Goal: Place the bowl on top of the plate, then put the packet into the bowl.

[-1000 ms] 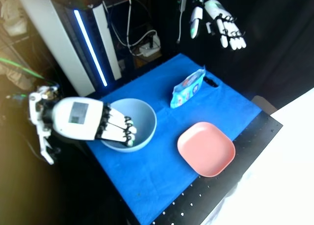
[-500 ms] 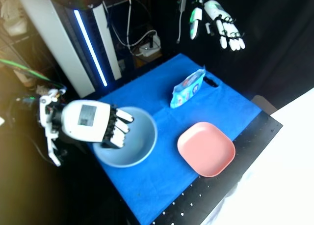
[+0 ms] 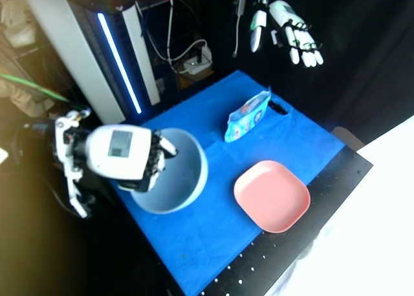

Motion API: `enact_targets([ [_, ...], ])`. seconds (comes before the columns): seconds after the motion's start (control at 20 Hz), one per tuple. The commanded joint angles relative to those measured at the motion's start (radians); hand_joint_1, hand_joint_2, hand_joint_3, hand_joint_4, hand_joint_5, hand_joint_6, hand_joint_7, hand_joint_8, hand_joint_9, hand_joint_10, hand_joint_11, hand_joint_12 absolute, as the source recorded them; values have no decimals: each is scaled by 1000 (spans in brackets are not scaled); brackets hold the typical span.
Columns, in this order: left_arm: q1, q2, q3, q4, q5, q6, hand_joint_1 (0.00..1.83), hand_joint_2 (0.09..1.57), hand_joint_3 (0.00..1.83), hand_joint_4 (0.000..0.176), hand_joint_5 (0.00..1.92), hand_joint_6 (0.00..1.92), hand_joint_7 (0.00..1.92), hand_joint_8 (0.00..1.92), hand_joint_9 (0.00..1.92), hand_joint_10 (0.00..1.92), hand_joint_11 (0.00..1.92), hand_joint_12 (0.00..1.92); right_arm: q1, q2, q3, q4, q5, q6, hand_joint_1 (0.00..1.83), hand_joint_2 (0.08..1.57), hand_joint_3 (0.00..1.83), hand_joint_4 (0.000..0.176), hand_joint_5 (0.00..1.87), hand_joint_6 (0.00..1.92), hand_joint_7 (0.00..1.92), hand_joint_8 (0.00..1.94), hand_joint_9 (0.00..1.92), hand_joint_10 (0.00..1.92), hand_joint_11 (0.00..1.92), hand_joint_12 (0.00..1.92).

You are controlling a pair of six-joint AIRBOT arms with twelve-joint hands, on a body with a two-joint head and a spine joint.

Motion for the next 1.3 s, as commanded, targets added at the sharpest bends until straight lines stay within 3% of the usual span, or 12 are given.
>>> enact_targets([
  [0.0, -3, -4, 7, -9, -122, -6, 168, 1195, 0, 176, 140, 2, 128, 1, 102, 0, 20, 13, 22, -2, 6, 32, 108, -3, 1163, 1266, 0, 176, 976, 1921, 1368, 1941, 1519, 1921, 1606, 1921],
  [0.1, -3, -4, 8, -9, -122, -6, 172, 1197, 0, 176, 146, 3, 137, 4, 105, 1, 13, 11, 51, -5, 13, 32, 108, -18, 1121, 1294, 10, 176, 1025, 1921, 1385, 1941, 1520, 1921, 1594, 1921],
  [0.2, -3, -4, 9, -9, -121, -6, 178, 1198, 1, 176, 144, 2, 138, 3, 102, 2, 7, 9, 83, -17, 31, 32, 108, -20, 1218, 1280, 1, 176, 1034, 1921, 1365, 1941, 1499, 1921, 1568, 1921],
  [0.25, -3, -4, 9, -9, -120, -6, 188, 1199, 0, 176, 137, 0, 134, 1, 107, 4, 19, 15, 106, -33, 49, 32, 99, -20, 1419, 1197, 0, 176, 1042, 1921, 1356, 1941, 1535, 1921, 1624, 1921],
  [0.4, -3, -3, 13, -7, -120, -7, 186, 1195, 0, 176, 149, 5, 136, 3, 108, 3, 14, 14, 161, -97, 113, 32, 40, -20, 1468, 1217, 0, 176, 1022, 1921, 1337, 1941, 1532, 1921, 1614, 1921],
  [0.45, -3, -3, 14, -5, -120, -9, 187, 1196, 0, 168, 157, 8, 143, 5, 111, 4, 16, 15, 170, -111, 128, 32, 28, -20, 1496, 1202, 0, 174, 993, 1921, 1294, 1941, 1492, 1921, 1589, 1921],
  [0.5, -3, -2, 16, -3, -120, -12, 170, 1188, 0, 174, 150, 3, 144, 4, 111, 3, 13, 15, 183, -133, 150, 33, 10, -20, 1523, 1169, 0, 173, 989, 1921, 1271, 1941, 1453, 1921, 1562, 1921],
  [0.65, -4, -2, 20, 0, -121, -13, 130, 1191, 0, 176, 142, 2, 127, 2, 94, 2, 0, 0, 224, -185, 200, 32, -54, -37, 1523, 1170, 0, 176, 975, 1921, 1287, 1941, 1448, 1921, 1544, 1921],
  [0.8, -4, -2, 22, 1, -119, -14, 127, 1182, 0, 176, 140, 3, 129, 2, 93, 3, 0, 0, 284, -226, 219, 9, -128, -121, 1509, 1165, 0, 176, 991, 1921, 1320, 1941, 1495, 1921, 1574, 1921],
  [1.1, -4, -2, 29, 6, -116, -20, 135, 1189, 1, 176, 136, 1, 130, 2, 87, 1, 0, 0, 346, -340, 319, -18, -189, -128, 1512, 1145, 0, 173, 1080, 1921, 1401, 1941, 1612, 1921, 1694, 1921],
  [1.25, -5, -2, 33, 9, -116, -25, 131, 1180, 0, 176, 135, 0, 131, 2, 89, 3, 0, 0, 367, -394, 371, -31, -231, -137, 1499, 1163, 0, 176, 1076, 1921, 1347, 1941, 1522, 1921, 1622, 1921],
])
